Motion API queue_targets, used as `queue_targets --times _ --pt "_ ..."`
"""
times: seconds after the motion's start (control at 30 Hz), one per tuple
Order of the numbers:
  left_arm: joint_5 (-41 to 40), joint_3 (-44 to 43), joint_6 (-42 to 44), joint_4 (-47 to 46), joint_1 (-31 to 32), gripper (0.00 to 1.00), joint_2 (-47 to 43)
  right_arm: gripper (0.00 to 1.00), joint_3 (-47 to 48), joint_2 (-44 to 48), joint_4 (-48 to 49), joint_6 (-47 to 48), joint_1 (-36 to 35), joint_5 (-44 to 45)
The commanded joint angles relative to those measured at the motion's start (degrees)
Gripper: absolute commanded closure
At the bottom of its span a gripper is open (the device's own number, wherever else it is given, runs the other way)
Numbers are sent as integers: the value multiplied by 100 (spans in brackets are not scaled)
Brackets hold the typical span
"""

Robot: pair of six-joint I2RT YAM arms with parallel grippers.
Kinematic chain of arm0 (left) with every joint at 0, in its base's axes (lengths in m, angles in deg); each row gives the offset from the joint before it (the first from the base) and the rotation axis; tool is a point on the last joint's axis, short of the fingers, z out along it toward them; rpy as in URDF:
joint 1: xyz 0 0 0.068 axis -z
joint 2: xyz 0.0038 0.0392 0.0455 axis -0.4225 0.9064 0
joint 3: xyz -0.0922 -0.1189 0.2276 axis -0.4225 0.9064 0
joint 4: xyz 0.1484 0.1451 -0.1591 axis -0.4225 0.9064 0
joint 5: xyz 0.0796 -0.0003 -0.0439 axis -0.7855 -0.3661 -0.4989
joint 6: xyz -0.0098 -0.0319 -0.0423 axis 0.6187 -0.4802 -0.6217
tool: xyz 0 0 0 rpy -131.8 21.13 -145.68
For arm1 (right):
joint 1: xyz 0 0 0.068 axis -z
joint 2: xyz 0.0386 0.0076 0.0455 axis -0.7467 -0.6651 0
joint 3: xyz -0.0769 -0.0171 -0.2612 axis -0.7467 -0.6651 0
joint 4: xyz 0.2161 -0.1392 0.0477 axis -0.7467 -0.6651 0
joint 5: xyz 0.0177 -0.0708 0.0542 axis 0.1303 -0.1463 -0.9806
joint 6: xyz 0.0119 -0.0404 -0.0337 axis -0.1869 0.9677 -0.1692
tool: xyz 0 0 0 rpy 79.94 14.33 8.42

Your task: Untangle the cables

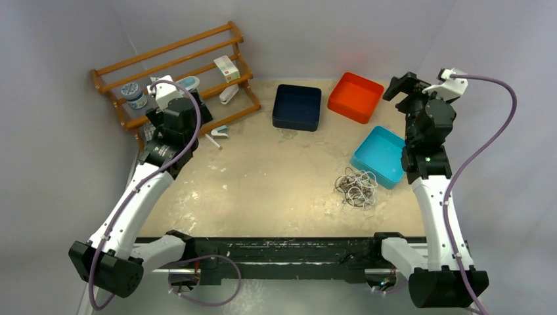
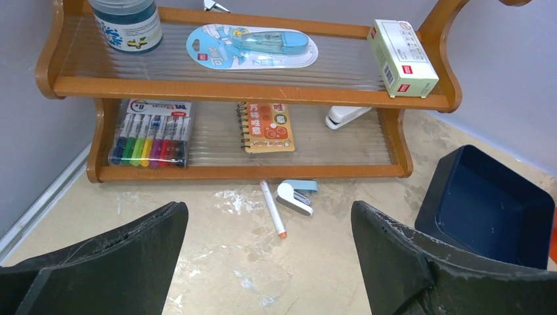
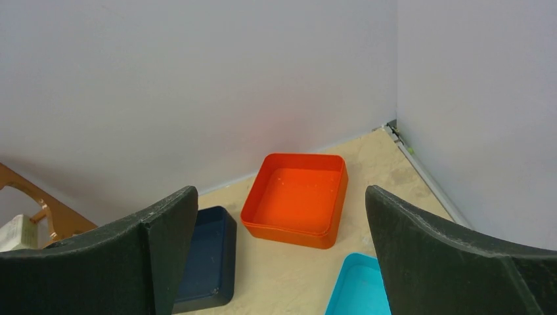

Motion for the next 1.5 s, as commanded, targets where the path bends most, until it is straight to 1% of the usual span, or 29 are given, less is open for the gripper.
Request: queue_targets --times 0.0,0.07,0.3,0.47,0.53,0.7,0.87,1.0,1.17,1.23,1.3,1.37,1.47 --pt "-124 -374 -169 144 -58 3 -27 1 303 84 46 -37 32 -130" --pt "-116 -340 -176 107 -61 1 -84 1 258 164 107 -21 30 -151" --pt "-151 -207 21 0 -65 1 -229 1 -79 648 506 151 34 -282" --pt "-172 -86 127 -81 -67 1 -351 1 -113 700 503 96 36 -298" --pt "-94 -33 205 -156 -65 0 -391 1 -118 692 503 73 34 -466" --pt "-139 -99 342 -152 -62 1 -302 2 -39 541 363 121 35 -1047" --pt "136 -42 355 -205 -70 1 -278 1 425 118 -187 384 34 -1758" --pt "318 34 344 -239 -79 1 -199 1 482 -105 -221 488 34 -1858" --pt "643 107 329 -266 -174 2 -6 1 744 -568 -628 379 -30 -2255" --pt "856 166 307 -325 -220 2 72 1 928 -826 -959 413 -182 -2179" --pt "1015 218 295 -359 -221 4 156 2 1129 -1098 -1376 485 -456 -1890" --pt "1116 270 283 -380 -225 5 215 3 1263 -1337 -1773 527 -909 -1232" --pt "1126 395 267 -460 -228 7 242 4 1075 -1415 -2135 245 -1511 -516"
